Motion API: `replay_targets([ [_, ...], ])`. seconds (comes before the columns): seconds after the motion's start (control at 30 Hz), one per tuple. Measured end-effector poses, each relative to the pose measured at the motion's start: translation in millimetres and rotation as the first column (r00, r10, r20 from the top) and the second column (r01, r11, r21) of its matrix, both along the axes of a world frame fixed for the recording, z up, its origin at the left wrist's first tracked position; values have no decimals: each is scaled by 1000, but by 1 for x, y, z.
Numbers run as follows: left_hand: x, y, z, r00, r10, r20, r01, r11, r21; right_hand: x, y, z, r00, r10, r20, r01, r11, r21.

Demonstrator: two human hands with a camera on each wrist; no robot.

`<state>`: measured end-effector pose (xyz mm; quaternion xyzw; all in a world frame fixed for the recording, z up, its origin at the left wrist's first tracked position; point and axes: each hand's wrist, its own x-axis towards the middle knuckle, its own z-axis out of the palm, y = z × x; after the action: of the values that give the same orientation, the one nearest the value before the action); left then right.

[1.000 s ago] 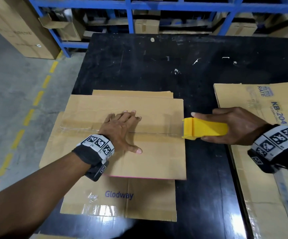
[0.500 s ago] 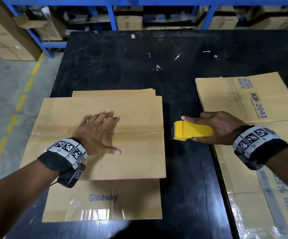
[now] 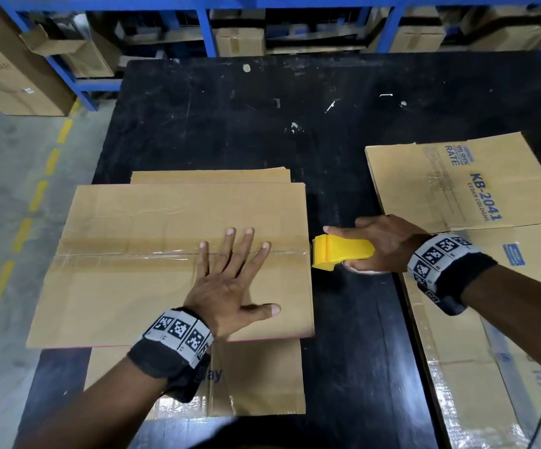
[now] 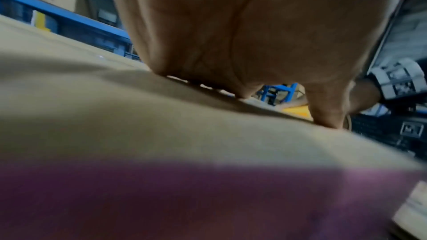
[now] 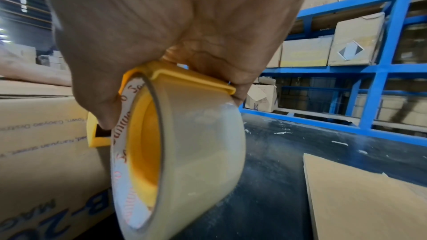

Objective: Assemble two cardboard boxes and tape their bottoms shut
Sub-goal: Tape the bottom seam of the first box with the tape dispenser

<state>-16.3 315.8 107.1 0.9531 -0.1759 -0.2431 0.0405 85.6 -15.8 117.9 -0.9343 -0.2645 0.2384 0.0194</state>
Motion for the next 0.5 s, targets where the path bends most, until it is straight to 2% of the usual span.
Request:
replay_targets([
  [0.2,-1,2,-3,1000,9,-5,-9,1000,16,3,12,4,1000,-15,-25,14,999,-31],
  [0.27,0,1,-3,1000,12,-5,-12,1000,15,3,17,10,1000,7,9,-6,998,-69],
  [0.4,-2,3,-5,1000,12,-4,-12,1000,29,-2,35,30,975,154,161,-121,972,-200],
  [0.5,1,1,-6,1000,14,-12,-14,999,40,3,52,44,972,155,175,-100,952,-289],
])
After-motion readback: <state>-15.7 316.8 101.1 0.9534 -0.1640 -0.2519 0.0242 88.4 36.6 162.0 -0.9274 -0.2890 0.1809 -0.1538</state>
